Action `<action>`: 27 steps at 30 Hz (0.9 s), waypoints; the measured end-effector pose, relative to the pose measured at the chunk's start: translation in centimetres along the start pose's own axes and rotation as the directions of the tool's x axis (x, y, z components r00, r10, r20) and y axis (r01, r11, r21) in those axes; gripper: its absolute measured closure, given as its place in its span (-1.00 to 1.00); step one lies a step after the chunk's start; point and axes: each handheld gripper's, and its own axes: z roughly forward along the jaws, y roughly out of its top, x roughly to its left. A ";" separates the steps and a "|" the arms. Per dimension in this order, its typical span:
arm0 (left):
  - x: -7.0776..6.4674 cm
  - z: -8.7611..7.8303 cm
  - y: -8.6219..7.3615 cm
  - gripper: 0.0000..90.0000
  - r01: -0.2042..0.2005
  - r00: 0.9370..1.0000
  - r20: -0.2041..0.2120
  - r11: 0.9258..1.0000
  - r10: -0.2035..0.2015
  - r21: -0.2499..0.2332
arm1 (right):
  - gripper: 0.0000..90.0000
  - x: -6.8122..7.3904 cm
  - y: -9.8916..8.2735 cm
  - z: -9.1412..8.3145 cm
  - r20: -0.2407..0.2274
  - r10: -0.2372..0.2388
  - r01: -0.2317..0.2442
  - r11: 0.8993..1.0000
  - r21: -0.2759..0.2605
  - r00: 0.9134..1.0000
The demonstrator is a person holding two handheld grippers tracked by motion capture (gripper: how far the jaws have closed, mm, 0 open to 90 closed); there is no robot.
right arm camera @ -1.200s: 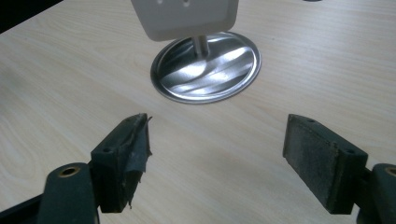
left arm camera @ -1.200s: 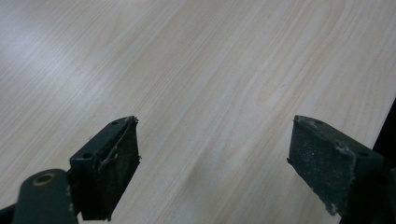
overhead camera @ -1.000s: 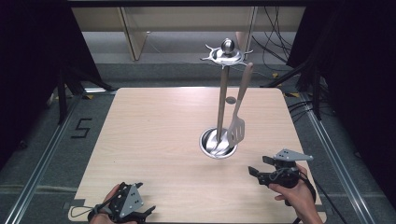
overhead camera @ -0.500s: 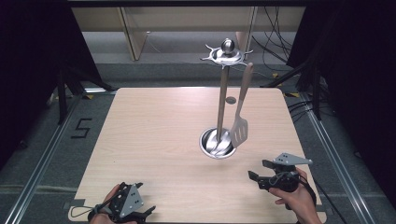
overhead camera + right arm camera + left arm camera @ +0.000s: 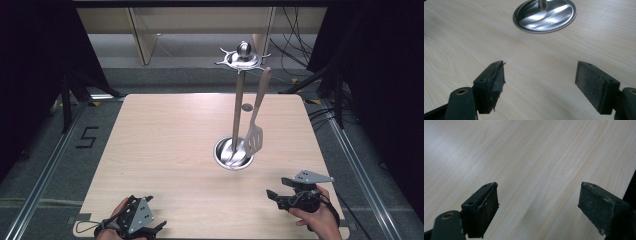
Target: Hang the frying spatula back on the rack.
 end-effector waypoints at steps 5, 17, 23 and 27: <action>0.0 0.1 0.0 -0.65 0.004 1.000 0.008 1.000 -0.004 -0.002 | -0.46 0.4 -0.5 -0.2 -0.005 0.009 -0.008 1.000 0.012 1.000; -0.1 0.0 0.0 -0.65 -0.004 1.000 0.004 1.000 0.004 0.003 | -0.46 0.9 -1.1 -0.4 -0.015 -0.013 0.014 1.000 0.019 1.000; -0.1 0.1 0.0 -0.65 0.002 1.000 0.010 1.000 -0.002 0.000 | -0.46 1.5 -1.3 -0.5 -0.015 -0.029 0.030 0.999 0.029 0.999; -0.1 0.1 0.0 -0.65 -0.001 1.000 0.005 1.000 0.001 0.000 | -0.46 1.7 -1.6 -0.6 -0.007 -0.030 0.031 0.999 0.032 1.000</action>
